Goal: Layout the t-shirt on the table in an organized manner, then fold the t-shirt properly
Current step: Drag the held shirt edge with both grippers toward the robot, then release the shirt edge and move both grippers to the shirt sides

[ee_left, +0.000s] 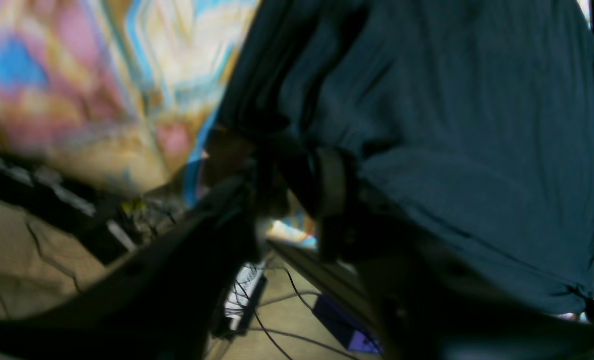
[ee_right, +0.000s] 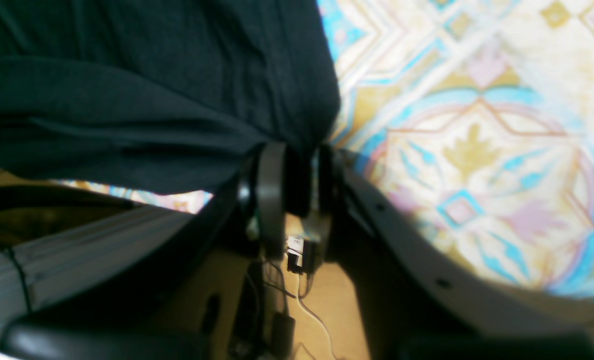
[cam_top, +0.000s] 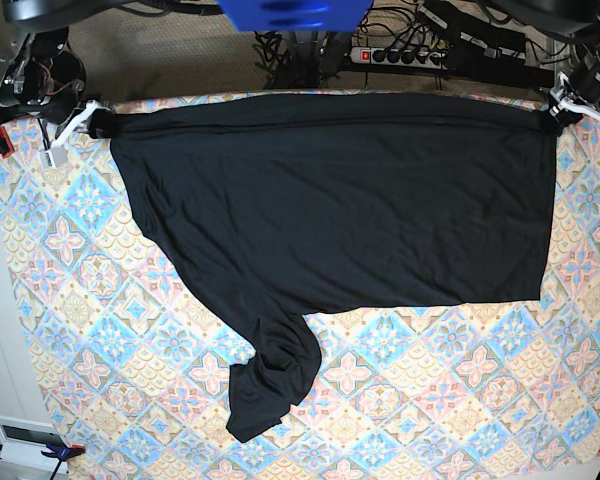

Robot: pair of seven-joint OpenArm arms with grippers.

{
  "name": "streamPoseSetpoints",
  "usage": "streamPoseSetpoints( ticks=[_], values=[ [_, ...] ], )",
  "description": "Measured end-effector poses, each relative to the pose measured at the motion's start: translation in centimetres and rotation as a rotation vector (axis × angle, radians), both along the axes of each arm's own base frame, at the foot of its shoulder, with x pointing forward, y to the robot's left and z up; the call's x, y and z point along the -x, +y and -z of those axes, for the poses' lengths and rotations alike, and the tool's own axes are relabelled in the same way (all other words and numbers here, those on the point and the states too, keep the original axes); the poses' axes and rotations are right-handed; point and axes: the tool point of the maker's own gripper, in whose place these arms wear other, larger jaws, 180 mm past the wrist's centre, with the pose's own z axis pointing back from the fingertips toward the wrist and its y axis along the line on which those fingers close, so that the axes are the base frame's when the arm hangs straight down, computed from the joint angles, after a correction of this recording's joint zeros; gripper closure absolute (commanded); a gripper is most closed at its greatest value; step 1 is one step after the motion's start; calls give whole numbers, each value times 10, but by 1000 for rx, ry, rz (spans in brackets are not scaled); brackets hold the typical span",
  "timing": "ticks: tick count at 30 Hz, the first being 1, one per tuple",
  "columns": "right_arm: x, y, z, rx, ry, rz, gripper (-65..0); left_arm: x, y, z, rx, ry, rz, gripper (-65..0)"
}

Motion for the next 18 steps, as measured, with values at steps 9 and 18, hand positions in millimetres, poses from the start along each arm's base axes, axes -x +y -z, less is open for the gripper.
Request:
streamPoseSetpoints(
  ticks=[9,18],
  values=[
    [-11,2,-30,64,-92,-51,-135,19,39,-20,-67,-10,-103,-295],
    [-15,-15,-27,182,-47,-59,-134,-46,68,-56,-157,-149,-132,-295]
  ],
)
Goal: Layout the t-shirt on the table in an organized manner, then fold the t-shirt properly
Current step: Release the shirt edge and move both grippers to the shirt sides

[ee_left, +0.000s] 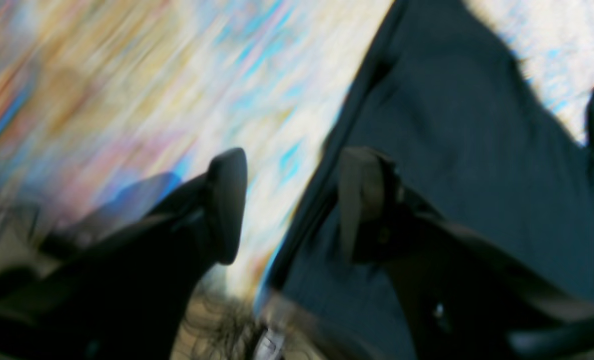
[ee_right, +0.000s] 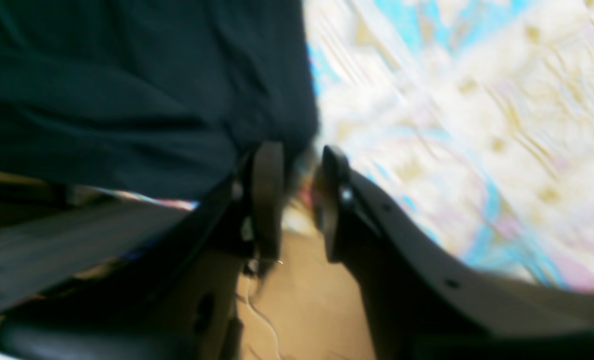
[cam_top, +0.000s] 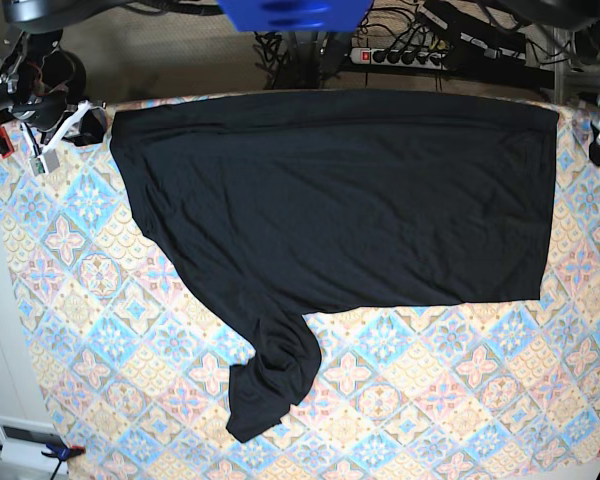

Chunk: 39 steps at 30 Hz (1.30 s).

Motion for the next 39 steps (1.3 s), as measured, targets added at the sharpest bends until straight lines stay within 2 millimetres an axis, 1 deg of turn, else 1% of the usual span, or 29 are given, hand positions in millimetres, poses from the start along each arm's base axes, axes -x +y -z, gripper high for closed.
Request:
streamPoseSetpoints(
  ticks=[1,2,4,6,8,9,10,11,14,16,18,20,22,24,27,30,32,36,39],
  values=[
    [-13,-1,-6,11,-31,-1,-134,-14,0,-3,-20,-10,7,-295],
    [-30,3,-15,8,-83,-18,-134,-28,-1,-3,-47,1,27,-295],
    [-58,13,-28,28,-150,-65,-133,-51,-5,2,-102,71,69,-295],
    [-67,22,-27,45,-146,-104,-133,-76,-11,-1,-138,66,99,-295],
    [-70,29,-20,61,-117,-131,-133,-103,-14,-12,-205,32,119,-295],
    [-73,31,-19,69,-110,-138,-133,-118,-17,-19,-238,2,135,-295],
    [-80,33,-22,76,-121,-153,-133,-130,-20,-22,-266,-14,155,-295],
    [-89,36,-28,81,-143,-166,-133,-139,-23,-18,-271,-12,170,-295],
    [-115,43,-43,107,-202,-195,-133,-153,-31,10,-242,32,184,-295],
    [-124,45,-46,136,-211,-212,-133,-167,-36,21,-211,24,180,-295],
    [-123,48,-43,148,-198,-230,-133,-182,-33,25,-201,2,157,-295],
    [-119,47,-36,175,-160,-240,-133,-194,-31,27,-203,-9,142,-295],
    [-119,49,-36,166,-166,-244,-133,-204,-33,30,-222,9,155,-295],
    [-122,51,-38,160,-179,-246,-133,-218,-42,34,-223,1,182,-295],
    [-121,50,-37,164,-174,-245,-133,-239,-66,44,-224,-12,244,-297],
    [-120,49,-37,164,-173,-242,-133,-248,-78,53,-200,-5,260,-296],
    [-121,49,-38,163,-176,-242,-133,-251,-76,57,-190,11,234,-297],
    [-121,49,-38,164,-174,-241,-133,-251,-51,56,-225,15,95,-297],
    [-121,49,-38,163,-176,-241,-133,-251,-47,53,-237,2,76,-297]
  ],
)
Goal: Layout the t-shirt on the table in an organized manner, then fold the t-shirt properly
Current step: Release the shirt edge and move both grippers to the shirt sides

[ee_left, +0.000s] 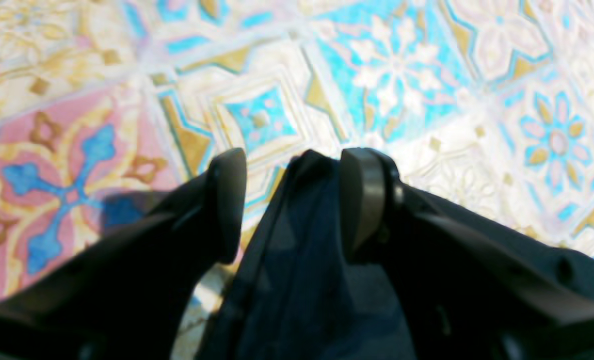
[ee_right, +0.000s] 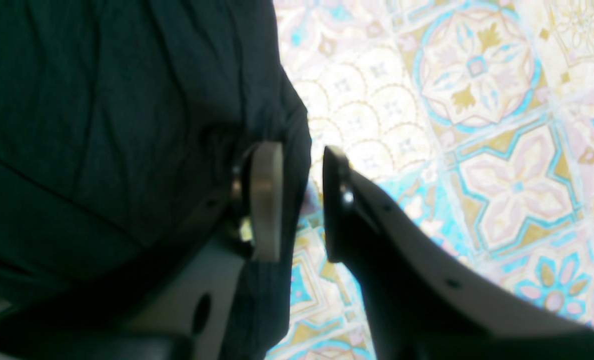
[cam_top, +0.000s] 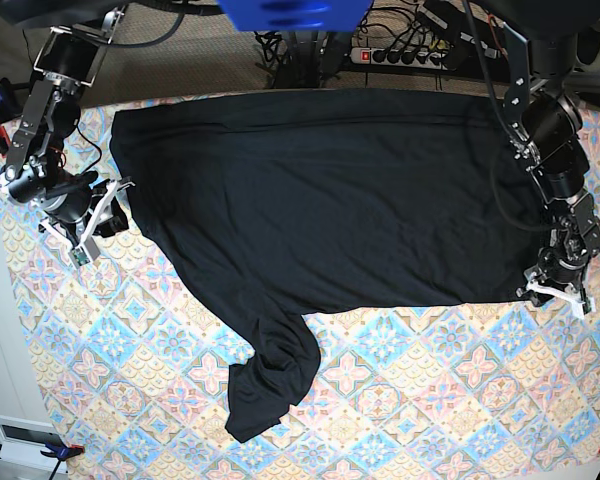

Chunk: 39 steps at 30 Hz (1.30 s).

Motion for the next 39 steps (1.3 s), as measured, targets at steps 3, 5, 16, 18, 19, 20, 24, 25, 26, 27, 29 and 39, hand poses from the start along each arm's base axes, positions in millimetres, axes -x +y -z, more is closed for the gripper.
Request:
streamPoseSetpoints(
  ticks=[3,5,16,18,19,20,24,25,26,27,29,39],
  values=[
    [0,0,0,1,0,0,-133,-1,-2,1,3,1,2,-298],
    [0,0,0,-1,0,0,-133,-1,-2,1,4,1,2,-298],
    [1,10,5,-32,5,4,-133,22,15,21,-30,66,-117,-296],
    [0,12,5,-40,3,2,-133,23,15,22,-31,65,-115,-296],
    [0,11,5,-39,1,2,-133,23,14,23,-28,65,-114,-296],
    [0,11,5,-39,2,2,-133,24,12,24,-23,71,-112,-296],
    [0,11,5,-39,2,2,-133,23,0,25,7,70,-33,-295],
    [0,11,5,-39,2,2,-133,23,-1,25,9,65,-26,-295],
    [0,12,5,-39,2,2,-133,23,-2,26,9,67,-25,-295],
    [0,12,5,-39,2,0,-133,23,-2,26,10,67,-22,-295],
    [0,12,5,-38,3,1,-133,23,-2,26,11,67,-22,-295],
    [1,12,5,-38,4,1,-133,23,-3,26,12,66,-18,-295]
  ],
)
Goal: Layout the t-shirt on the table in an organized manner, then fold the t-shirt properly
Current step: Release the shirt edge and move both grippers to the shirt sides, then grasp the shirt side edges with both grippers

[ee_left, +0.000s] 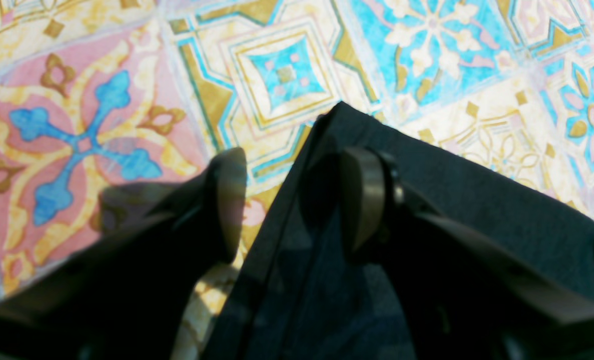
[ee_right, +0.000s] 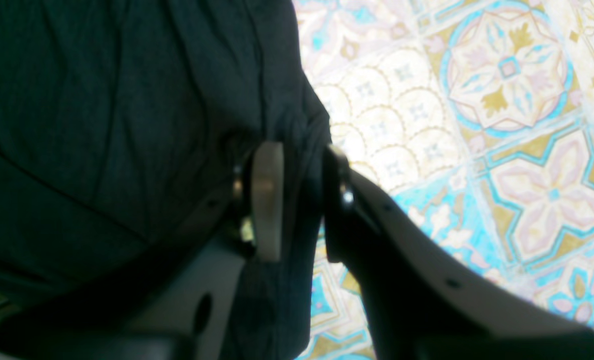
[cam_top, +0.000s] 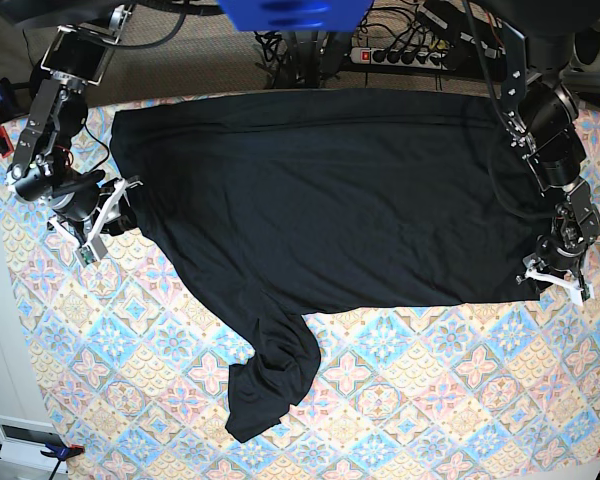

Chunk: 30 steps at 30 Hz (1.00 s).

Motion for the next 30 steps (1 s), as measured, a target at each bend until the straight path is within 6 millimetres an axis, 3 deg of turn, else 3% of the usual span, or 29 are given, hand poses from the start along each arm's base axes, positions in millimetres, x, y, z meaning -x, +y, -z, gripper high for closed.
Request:
streamPoseSetpoints(
  ticks=[9,12,15,21,25,30],
  values=[
    [0,-1,1,2,3,1,-133,-5,-16,-2,35,-25,82,-294],
    [-11,2,-6,-5,-20,4,-133,-4,-17,-2,36,-24,84,-283],
    [-28,7,-23,-25,-87,-2,-133,-2,-17,0,40,-26,81,-207],
    [-21,4,-15,-6,-51,1,-133,0,-17,2,45,-21,81,-8],
    [-25,5,-17,-22,-62,2,-133,0,-19,-4,39,-24,93,-4],
    [-18,4,0,-33,-7,10,-133,14,-23,-11,53,-20,111,-3]
  ],
)
